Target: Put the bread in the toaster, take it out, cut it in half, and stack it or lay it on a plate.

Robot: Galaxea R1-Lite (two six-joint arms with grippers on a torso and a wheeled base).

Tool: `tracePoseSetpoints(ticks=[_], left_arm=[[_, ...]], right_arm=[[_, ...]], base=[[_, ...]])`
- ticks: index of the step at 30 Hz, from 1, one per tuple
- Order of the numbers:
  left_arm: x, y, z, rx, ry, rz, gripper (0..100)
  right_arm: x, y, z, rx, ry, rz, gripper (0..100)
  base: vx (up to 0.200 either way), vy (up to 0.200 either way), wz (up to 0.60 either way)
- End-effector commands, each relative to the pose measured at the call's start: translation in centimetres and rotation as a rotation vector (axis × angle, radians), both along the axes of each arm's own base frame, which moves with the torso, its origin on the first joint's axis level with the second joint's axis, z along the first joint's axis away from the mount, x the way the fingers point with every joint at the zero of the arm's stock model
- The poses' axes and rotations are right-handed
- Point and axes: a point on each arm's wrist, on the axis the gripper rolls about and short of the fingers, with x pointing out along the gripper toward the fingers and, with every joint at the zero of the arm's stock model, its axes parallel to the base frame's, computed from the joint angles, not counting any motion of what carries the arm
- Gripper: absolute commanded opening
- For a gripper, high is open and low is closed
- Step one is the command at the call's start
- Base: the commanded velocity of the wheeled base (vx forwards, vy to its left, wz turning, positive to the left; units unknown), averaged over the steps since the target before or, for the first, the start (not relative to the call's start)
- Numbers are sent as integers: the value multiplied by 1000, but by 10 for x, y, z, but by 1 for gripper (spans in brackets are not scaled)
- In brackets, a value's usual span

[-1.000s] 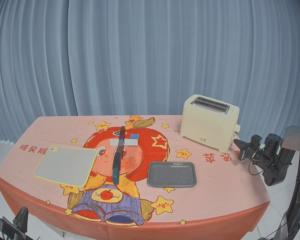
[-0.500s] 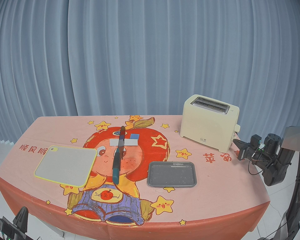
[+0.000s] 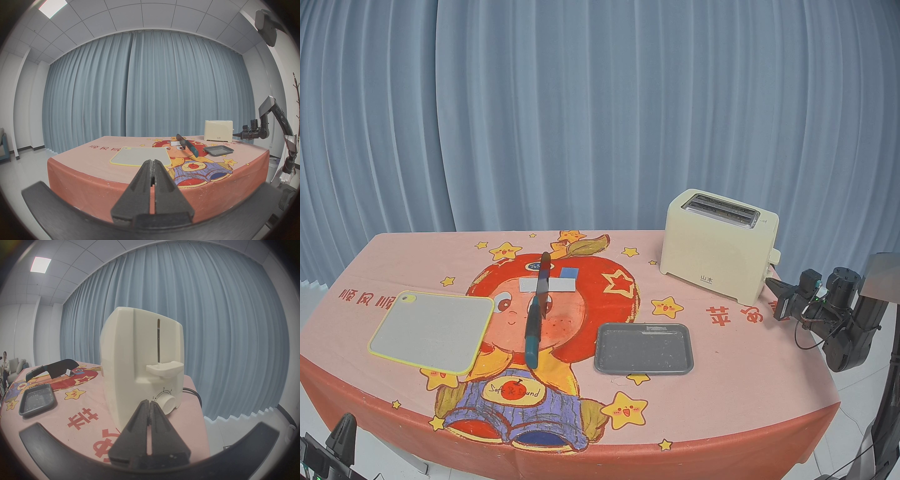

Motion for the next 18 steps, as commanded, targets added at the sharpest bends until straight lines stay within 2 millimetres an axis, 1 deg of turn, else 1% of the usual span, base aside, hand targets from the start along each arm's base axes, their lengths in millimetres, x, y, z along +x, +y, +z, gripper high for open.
tracePoseSetpoints(ticks=[1,14,18], left_arm=[[1,0,-5,0,18,-1,0],[1,0,-5,0,18,-1,0],[1,0,-5,0,18,1,0]], right_arm=[[0,0,-1,-1,2,0,0],[2,-2,-3,1,5,-6,0],[2,-3,-1,-1,-4,-7,0]], base=[[0,0,0],[0,0,0],[0,0,0]])
